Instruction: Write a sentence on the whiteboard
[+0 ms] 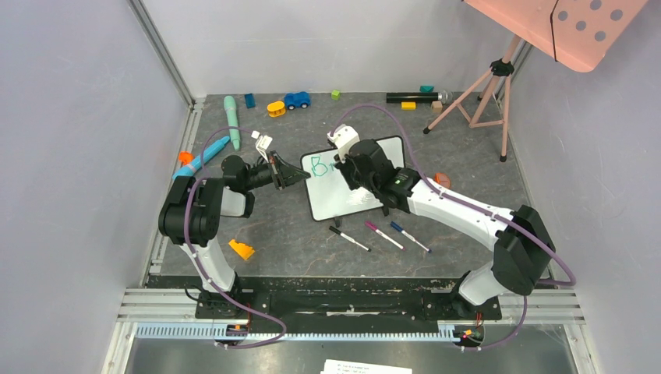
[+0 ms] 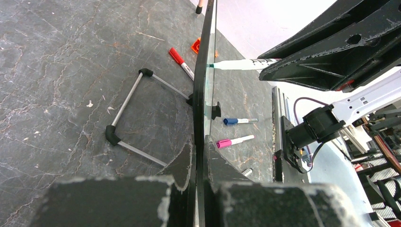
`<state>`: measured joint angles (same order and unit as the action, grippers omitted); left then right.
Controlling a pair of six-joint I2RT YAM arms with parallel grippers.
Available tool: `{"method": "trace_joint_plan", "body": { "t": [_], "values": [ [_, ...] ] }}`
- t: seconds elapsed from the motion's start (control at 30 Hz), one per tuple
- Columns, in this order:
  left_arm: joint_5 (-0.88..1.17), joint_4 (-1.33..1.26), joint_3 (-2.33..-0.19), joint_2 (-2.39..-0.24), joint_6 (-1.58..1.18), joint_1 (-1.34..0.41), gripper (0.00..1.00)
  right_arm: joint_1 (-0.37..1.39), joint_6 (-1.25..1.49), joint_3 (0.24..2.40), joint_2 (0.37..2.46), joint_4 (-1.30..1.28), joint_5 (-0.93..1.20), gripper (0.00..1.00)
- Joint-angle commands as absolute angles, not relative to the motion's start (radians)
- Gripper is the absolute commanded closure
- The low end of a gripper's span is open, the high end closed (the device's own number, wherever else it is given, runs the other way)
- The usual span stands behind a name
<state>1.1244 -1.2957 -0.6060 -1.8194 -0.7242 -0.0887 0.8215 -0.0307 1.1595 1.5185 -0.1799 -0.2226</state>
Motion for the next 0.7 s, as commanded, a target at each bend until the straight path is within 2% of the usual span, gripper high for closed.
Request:
{"method": "trace_joint_plan", "body": {
  "t": [0.0, 0.23, 0.67],
  "values": [
    [1.139, -1.344, -0.601, -1.794, -0.686, -0.094, 0.98, 0.812, -0.028, 1.169, 1.455, -0.160, -0.201, 1.00],
    [1.138, -1.343, -0.601, -1.793, -0.687, -0.094, 0.98, 0.812, -0.023, 1.156, 1.416, -0.156, -0.177, 1.00],
    [1.138, -1.344, -0.599, -1.793, -0.687, -0.094, 0.98, 0.797, -0.026, 1.201, 1.486, -0.161, -0.229, 1.00]
  ]
}}
